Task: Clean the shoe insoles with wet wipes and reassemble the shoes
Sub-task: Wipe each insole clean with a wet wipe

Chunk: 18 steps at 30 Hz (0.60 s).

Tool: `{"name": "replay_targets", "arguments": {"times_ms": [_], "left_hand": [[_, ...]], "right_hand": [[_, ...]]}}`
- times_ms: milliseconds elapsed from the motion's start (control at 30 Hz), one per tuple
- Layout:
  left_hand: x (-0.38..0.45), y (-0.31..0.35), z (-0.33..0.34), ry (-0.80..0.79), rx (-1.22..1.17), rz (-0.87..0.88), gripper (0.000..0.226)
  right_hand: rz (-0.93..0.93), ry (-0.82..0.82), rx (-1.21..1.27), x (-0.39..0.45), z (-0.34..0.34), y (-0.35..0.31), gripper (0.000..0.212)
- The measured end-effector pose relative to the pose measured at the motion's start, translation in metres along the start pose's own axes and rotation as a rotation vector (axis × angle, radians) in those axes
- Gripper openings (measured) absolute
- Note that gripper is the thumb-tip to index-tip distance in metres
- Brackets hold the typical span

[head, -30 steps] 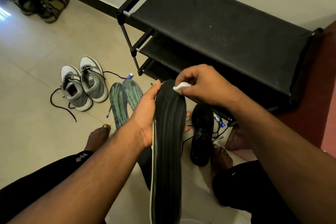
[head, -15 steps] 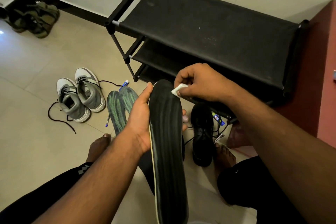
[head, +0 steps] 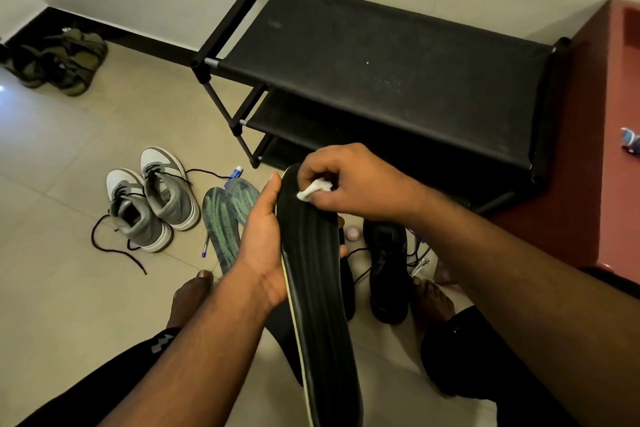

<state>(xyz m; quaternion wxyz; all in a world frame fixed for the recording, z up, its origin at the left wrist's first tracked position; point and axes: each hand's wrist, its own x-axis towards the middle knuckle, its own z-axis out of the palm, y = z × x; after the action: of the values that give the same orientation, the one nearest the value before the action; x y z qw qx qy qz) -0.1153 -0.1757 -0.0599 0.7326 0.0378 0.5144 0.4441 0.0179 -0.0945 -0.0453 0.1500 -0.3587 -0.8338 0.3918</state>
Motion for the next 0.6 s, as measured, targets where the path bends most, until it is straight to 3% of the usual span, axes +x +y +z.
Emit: {"name": "replay_targets", "arguments": {"times_ms": [100, 267, 433, 600], "left_hand": [[0.001, 0.001, 0.000, -0.013, -0.007, -0.006, 0.064], [-0.001, 0.002, 0.000, -0.030, -0.002, -0.018, 0.071], [-0.003, -0.001, 0.006, -0.033, -0.003, 0.027, 0.062], [-0.001, 0.000, 0.004, -0.012, 0.011, 0.029, 0.068]], "right_hand": [[-0.111, -0.012, -0.098, 0.001, 0.001, -0.003, 0.011], [-0.016, -0.108, -0.306, 0.000, -0.007, 0.015, 0.007], [-0.156, 0.077, -0.135, 0.001, 0.005, -0.002, 0.012], [-0.053, -0.022, -0.268, 0.001, -0.004, 0.006, 0.012]]}}
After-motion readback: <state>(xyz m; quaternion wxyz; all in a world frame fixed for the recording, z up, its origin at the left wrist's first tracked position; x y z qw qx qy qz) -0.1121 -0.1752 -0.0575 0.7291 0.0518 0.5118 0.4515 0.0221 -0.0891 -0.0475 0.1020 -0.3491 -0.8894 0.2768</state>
